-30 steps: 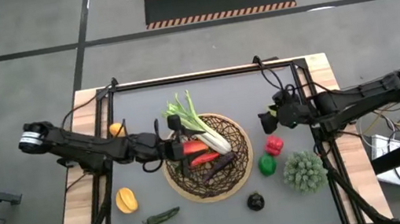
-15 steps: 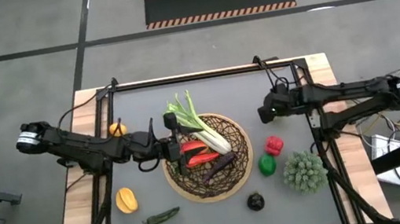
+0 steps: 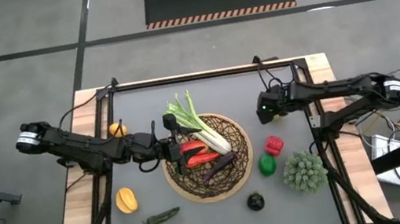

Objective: Build produce basket
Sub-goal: Put the green apple into the wire basket

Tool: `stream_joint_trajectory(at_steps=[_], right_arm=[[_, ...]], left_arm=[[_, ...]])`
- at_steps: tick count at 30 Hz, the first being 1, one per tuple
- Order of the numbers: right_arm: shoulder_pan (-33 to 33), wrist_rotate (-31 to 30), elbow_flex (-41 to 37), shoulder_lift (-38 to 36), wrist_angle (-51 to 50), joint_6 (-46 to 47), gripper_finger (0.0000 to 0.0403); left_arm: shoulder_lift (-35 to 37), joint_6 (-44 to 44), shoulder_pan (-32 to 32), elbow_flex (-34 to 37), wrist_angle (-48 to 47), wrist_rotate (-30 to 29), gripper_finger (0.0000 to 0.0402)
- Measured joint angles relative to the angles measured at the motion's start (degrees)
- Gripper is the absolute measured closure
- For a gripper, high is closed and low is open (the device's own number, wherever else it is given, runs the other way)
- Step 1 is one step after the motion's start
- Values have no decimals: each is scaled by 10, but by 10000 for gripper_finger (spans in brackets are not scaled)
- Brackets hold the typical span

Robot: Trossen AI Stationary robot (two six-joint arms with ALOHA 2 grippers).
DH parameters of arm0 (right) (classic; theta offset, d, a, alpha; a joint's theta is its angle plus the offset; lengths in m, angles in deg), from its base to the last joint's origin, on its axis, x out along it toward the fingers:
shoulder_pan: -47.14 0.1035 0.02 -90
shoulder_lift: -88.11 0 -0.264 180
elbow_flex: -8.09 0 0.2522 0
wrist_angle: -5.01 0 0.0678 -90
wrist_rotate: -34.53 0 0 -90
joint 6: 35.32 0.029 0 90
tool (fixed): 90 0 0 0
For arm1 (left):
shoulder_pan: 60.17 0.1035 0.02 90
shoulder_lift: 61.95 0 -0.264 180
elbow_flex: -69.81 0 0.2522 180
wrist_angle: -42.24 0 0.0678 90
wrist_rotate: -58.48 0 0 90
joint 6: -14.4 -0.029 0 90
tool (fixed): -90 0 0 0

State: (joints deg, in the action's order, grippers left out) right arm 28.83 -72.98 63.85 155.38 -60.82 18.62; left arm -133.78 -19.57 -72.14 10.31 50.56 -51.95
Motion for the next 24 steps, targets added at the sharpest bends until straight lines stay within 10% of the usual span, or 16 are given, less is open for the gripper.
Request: stream_joint_trajectory(at_steps=[24], right_arm=[[0,-1,1,17,1,-15,141]], left_arm=[[0,3,0,4,0,0,152]])
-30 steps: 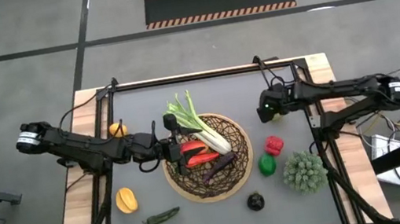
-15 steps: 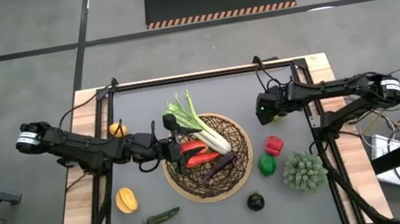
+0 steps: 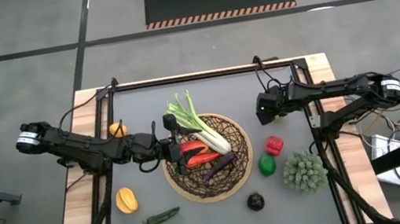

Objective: Build produce basket
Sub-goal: Put the green apple into the wire basket

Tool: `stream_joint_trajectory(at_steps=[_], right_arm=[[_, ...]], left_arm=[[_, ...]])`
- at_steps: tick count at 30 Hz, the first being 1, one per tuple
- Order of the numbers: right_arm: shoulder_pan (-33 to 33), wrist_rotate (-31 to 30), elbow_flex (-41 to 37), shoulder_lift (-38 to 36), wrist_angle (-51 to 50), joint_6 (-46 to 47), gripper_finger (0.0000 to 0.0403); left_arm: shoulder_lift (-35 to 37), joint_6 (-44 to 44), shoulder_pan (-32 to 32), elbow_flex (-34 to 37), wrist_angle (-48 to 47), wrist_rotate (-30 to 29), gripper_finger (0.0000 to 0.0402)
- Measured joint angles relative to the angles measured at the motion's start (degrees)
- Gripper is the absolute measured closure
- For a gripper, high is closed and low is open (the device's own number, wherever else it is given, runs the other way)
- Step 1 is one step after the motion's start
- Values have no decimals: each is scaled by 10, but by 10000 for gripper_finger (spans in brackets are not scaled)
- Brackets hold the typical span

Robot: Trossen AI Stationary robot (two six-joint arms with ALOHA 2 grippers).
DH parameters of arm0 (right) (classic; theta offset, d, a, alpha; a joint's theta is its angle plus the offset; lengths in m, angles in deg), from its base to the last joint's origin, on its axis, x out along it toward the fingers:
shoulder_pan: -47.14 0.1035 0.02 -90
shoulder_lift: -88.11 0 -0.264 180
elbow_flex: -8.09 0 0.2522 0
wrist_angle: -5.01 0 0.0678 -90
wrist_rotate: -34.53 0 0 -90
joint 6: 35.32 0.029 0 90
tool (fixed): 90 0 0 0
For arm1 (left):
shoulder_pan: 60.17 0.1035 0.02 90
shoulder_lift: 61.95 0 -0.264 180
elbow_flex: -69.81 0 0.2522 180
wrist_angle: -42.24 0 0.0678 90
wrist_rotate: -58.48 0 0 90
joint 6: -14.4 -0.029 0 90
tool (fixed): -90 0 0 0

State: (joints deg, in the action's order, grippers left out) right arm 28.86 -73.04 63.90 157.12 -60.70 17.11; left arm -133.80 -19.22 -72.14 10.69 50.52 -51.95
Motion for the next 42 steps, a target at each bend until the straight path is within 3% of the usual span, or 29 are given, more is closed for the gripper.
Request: stream_joint_trajectory(at_steps=[13,22,35,42], right_arm=[[3,7,90,-102,-23,-64,143],[21,138,186,-157,-22,-105,143],[116,255,259,-77,59,-110,143],[149,270,301,-7,87,-128,143]], left_arm=[[-1,2,0,0,0,0,152],[-1,2,0,0,1,0,152],[-1,18,0,-3,36,5,150],[-25,49,0,-6,68,20,108]])
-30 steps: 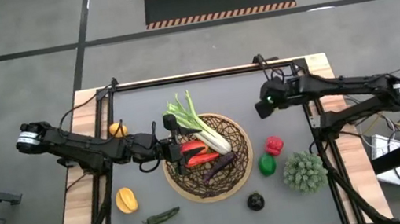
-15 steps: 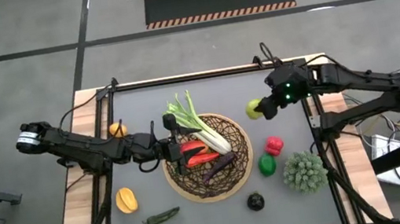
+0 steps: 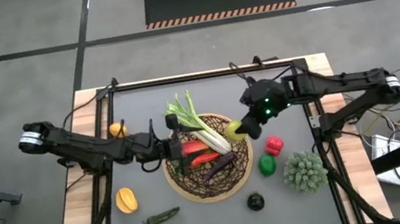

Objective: Build produce basket
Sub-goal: Put the green apple into the wire basket

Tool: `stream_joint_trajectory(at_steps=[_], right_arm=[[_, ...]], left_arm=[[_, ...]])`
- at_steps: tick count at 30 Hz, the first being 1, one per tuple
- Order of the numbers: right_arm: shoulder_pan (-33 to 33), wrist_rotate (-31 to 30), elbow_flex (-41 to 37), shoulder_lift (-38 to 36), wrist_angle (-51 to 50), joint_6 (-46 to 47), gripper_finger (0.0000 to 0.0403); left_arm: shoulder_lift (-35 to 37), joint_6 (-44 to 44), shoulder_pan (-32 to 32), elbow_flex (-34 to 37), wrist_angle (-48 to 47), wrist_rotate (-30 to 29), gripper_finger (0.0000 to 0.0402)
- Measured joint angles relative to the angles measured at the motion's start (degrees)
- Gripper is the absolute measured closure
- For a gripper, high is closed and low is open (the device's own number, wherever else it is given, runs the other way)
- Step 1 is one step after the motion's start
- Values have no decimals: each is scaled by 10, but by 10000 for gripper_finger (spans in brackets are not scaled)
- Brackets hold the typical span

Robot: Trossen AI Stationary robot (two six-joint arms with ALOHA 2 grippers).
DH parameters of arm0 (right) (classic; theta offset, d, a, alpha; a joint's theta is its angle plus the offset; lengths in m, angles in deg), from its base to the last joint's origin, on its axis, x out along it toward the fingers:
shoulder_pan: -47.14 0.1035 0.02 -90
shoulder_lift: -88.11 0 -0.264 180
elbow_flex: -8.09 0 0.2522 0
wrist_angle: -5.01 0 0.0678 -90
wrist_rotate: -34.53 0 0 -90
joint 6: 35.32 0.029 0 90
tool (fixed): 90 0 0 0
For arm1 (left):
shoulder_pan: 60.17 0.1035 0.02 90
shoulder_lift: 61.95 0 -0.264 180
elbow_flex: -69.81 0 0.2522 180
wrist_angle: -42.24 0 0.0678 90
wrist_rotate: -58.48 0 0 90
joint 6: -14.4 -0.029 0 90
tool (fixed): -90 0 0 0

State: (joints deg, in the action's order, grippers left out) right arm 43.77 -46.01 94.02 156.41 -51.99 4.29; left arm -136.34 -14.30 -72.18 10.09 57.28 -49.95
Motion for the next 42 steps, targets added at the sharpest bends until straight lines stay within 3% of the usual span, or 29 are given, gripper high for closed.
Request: stream_joint_trajectory(at_steps=[8,19,42], right_arm=[[11,31,55,58,3,-27,143],[13,100,79,109,3,-45,143],[12,121,81,121,19,-62,143]], left_arm=[[-72,-4,0,-13,39,70,90],[-153,-64,4,-38,104,40,90],[-156,-62,4,-32,81,51,101]])
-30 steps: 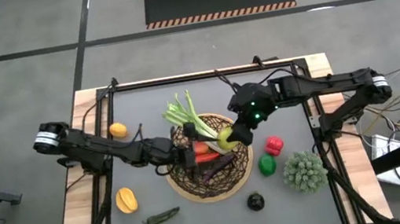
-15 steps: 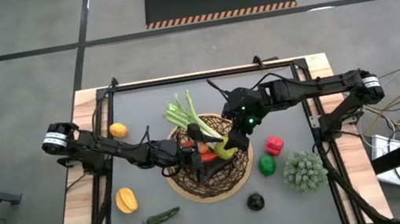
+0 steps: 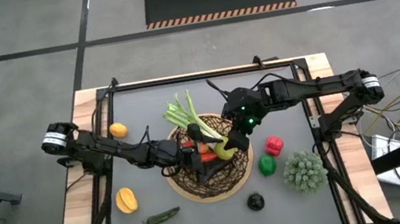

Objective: Build produce basket
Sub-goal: Put the green apple into the wire basket

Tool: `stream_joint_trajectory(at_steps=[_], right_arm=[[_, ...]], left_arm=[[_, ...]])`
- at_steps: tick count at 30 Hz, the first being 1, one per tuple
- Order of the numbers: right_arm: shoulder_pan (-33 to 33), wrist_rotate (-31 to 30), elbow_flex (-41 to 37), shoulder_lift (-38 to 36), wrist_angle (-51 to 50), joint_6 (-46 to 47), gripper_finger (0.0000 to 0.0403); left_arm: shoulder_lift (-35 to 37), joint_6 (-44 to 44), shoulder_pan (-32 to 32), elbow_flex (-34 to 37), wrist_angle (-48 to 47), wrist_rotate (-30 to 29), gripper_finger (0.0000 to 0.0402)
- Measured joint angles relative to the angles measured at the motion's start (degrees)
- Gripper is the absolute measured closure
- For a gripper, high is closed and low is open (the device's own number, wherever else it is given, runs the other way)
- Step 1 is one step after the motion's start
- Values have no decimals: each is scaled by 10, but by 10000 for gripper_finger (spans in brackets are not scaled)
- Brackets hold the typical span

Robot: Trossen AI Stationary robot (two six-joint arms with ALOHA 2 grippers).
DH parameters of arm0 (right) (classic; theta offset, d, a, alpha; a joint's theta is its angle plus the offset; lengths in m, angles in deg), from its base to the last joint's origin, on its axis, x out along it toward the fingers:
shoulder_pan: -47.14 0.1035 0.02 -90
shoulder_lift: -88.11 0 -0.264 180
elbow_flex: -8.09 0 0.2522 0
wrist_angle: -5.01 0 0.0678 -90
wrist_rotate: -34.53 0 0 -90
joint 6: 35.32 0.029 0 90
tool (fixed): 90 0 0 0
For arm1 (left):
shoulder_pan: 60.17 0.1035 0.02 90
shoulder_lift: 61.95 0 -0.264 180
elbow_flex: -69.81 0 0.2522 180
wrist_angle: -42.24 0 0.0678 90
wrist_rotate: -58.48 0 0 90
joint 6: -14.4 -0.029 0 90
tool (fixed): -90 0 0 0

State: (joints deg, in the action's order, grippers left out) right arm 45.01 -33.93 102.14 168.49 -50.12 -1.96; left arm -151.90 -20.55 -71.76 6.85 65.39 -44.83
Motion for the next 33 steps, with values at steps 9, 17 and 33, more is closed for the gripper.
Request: stream_joint_trajectory(at_steps=[9,17,33], right_arm=[[0,5,2,-1,6,-6,143],[0,-3,2,-6,5,-14,144],[20,-191,1,-98,3,-239,163]], left_arm=[[-2,3,0,2,-10,2,140],[-1,30,0,2,-4,2,143],[42,193,1,75,181,-7,144]])
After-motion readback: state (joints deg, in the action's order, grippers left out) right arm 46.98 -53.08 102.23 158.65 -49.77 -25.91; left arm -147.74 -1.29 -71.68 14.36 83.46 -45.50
